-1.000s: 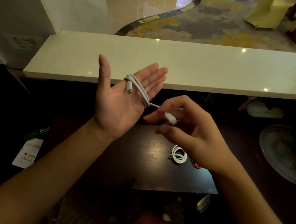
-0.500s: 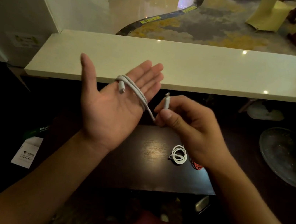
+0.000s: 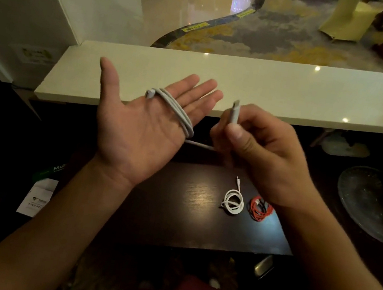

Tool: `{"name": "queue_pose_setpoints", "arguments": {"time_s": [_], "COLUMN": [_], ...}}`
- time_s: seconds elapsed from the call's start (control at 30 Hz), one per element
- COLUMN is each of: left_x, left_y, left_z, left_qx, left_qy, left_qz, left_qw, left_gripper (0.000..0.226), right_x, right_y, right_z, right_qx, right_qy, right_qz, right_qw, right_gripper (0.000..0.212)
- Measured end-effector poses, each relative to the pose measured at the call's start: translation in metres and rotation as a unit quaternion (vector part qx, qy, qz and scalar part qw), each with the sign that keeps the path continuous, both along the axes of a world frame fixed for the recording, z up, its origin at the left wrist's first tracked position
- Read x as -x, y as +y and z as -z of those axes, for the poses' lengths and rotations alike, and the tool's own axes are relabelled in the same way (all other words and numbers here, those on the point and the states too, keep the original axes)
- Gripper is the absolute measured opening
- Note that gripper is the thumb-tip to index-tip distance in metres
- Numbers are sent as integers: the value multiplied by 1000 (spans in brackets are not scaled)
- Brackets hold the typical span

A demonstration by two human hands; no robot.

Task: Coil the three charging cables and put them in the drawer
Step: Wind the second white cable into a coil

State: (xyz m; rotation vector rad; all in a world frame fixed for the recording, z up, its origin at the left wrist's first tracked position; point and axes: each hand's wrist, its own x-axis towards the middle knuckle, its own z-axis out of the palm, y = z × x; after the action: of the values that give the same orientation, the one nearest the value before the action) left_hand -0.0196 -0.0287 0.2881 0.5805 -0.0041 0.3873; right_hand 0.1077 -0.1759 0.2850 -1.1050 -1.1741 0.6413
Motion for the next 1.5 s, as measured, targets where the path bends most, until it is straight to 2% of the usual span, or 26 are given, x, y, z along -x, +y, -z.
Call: {"name": "queue_pose_setpoints", "arguments": {"time_s": [0.13, 0.27, 0.33, 0.43, 0.57, 0.63, 0.73, 0.9, 0.97, 1.03, 1.1, 1.17, 1.2, 1.33, 1.4, 1.5], "left_x": [-3, -2, 1, 5, 3, 0, -3, -7, -9, -9, -10, -11, -11, -8, -7, -8], "left_y": [-3, -12, -17, -21, -25, -27, -28, -31, -34, -34, -33, -30, -26, -22, -25, -24], "left_z": [5, 10, 13, 11, 4, 3, 0, -2, 2, 6, 5, 4, 5, 7, 7, 4], "left_qx": [-33, -157, -202, -204, -178, -163, -145, -168, -163, -120, -72, -39, -28, -38, -51, -82], "left_qy": [27, 47, 41, 52, 83, 91, 83, 25, 28, 38, 20, 12, 21, 47, 63, 69], "left_qz": [-25, -30, -23, -18, -17, -2, 42, 128, 99, 48, 37, 19, 2, -10, -5, 4], "left_qw": [999, 986, 978, 977, 980, 982, 985, 977, 981, 991, 997, 999, 999, 998, 997, 994], "left_gripper": [119, 123, 125, 124, 121, 115, 116, 119, 116, 113, 110, 110, 109, 109, 109, 106], "right_x": [1, -8, -12, -14, -15, -15, -19, -34, -29, -14, -1, 0, -1, -7, -8, -9], "right_y": [1, 5, 6, 0, -2, -1, -1, 0, 5, 11, 15, 15, 13, 10, 11, 13], "right_z": [-4, -5, -7, -19, -35, -41, -47, -51, -40, -26, -15, -11, -10, -3, -1, 1], "right_qx": [21, 133, 176, 200, 196, 206, 196, 201, 184, 163, 153, 154, 160, 162, 172, 187], "right_qy": [-67, -158, -204, -250, -372, -402, -446, -412, -410, -394, -312, -199, -180, -258, -280, -263], "right_qz": [22, 75, 67, 64, 99, 94, 58, -6, 39, 140, 215, 208, 192, 221, 233, 230], "right_qw": [997, 976, 961, 945, 902, 887, 872, 889, 892, 894, 913, 945, 951, 926, 915, 918], "right_gripper": [8, 18, 21, 15, 19, 22, 14, 6, 8, 7, 15, 23, 22, 8, 8, 12]}}
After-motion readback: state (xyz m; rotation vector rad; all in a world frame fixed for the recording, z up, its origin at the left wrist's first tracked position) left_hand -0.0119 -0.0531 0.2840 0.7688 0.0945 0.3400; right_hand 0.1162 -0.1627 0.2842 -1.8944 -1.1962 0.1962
